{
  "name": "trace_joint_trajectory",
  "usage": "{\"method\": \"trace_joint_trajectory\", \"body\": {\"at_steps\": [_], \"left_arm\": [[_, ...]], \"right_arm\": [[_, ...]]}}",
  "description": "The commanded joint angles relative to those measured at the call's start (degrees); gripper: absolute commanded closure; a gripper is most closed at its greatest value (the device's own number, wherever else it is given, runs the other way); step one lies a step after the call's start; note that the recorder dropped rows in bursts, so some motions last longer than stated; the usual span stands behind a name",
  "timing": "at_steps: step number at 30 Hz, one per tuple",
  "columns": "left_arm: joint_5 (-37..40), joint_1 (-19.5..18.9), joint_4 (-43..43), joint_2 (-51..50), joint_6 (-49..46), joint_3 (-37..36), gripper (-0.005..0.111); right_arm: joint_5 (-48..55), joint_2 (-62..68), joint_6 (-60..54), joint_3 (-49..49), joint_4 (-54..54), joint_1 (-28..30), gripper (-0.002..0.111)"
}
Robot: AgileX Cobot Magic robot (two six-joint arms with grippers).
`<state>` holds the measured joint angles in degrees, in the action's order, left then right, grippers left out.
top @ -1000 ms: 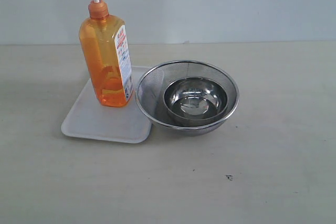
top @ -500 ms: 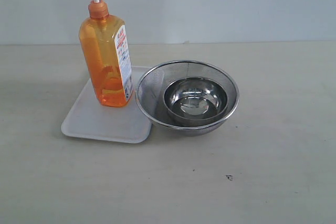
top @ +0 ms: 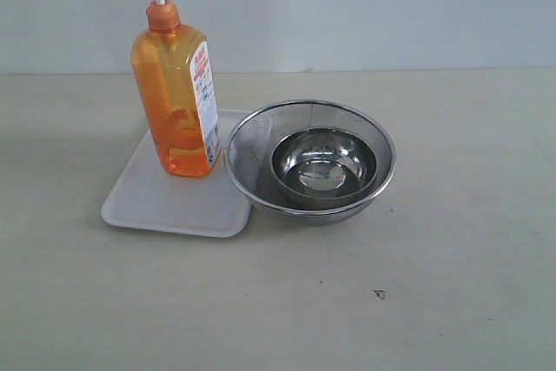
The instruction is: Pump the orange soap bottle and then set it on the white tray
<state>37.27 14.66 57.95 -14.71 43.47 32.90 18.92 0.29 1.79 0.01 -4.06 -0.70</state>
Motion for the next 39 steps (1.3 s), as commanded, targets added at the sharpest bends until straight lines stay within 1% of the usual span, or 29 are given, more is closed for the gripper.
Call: {"method": "trace_joint_trajectory", "body": {"at_steps": [1,3,4,5,7,10,13,16,20,22,24,28,31,33,35,37,39], "left_arm": [[-8.8,-7.3,-10.3,0.3,0.6,-0.3,0.102],[-10.6,-11.7,-17.2,0.3,0.0,-0.9,0.102],[-11.9,-14.9,-21.2,0.6,-1.6,-1.6,0.102],[-12.9,-16.9,-25.5,0.8,-3.1,-2.6,0.102],[-15.4,-21.8,-33.5,1.9,-8.7,-5.4,0.102],[-16.6,-25.6,-41.2,2.4,-15.5,-9.2,0.102],[-16.7,-26.2,-43.7,2.4,-16.2,-12.6,0.102],[-18.4,-26.1,-44.0,2.4,-16.2,-15.1,0.102],[-25.5,-26.1,-47.0,2.4,-16.2,-17.9,0.102],[-29.1,-26.1,-47.1,2.5,-16.2,-19.3,0.102],[-31.2,-26.1,-45.5,3.9,-18.6,-21.2,0.102],[-34.4,-26.1,-45.1,8.3,-30.0,-26.7,0.102],[-36.4,-26.1,-45.3,11.9,-32.9,-30.4,0.102],[-36.3,-26.1,-46.6,14.0,-32.9,-32.5,0.102],[-36.1,-26.1,-49.7,14.7,-32.9,-32.9,0.102],[-30.9,-26.1,-54.2,14.7,-32.9,-32.9,0.102],[-29.4,-26.1,-58.0,14.7,-32.9,-32.9,0.102]], "right_arm": [[-0.5,-0.3,-0.1,0.0,-0.1,0.1,0.109],[-0.5,-0.3,-0.1,0.0,-0.1,0.1,0.109],[-0.5,-0.3,-0.1,0.0,-0.1,0.1,0.109],[-0.5,-0.3,-0.1,0.0,-0.1,0.1,0.109],[-0.7,-0.3,-0.1,0.0,-0.1,0.1,0.109],[-0.5,-0.3,-0.1,0.0,-0.1,0.1,0.109],[-0.5,-0.3,-0.1,0.0,-0.1,0.1,0.109],[-0.5,-0.3,-0.1,0.0,-0.1,0.1,0.109],[-0.5,-0.3,-0.1,0.0,-0.1,0.1,0.109],[-0.5,-0.3,-0.1,0.0,-0.1,0.1,0.109],[-0.5,-0.3,-0.1,0.0,-0.1,0.1,0.109],[-0.5,-0.3,-0.1,0.0,-0.1,0.1,0.109],[-0.5,-0.3,-0.1,0.0,-0.1,0.1,0.109],[-0.5,-0.3,-0.1,0.0,-0.1,0.1,0.109],[-0.5,-0.3,-0.1,0.0,-0.1,0.1,0.109],[-0.5,-0.3,-0.1,0.0,-0.1,0.1,0.109],[-0.5,-0.3,-0.1,0.0,-0.1,0.1,0.109]]}}
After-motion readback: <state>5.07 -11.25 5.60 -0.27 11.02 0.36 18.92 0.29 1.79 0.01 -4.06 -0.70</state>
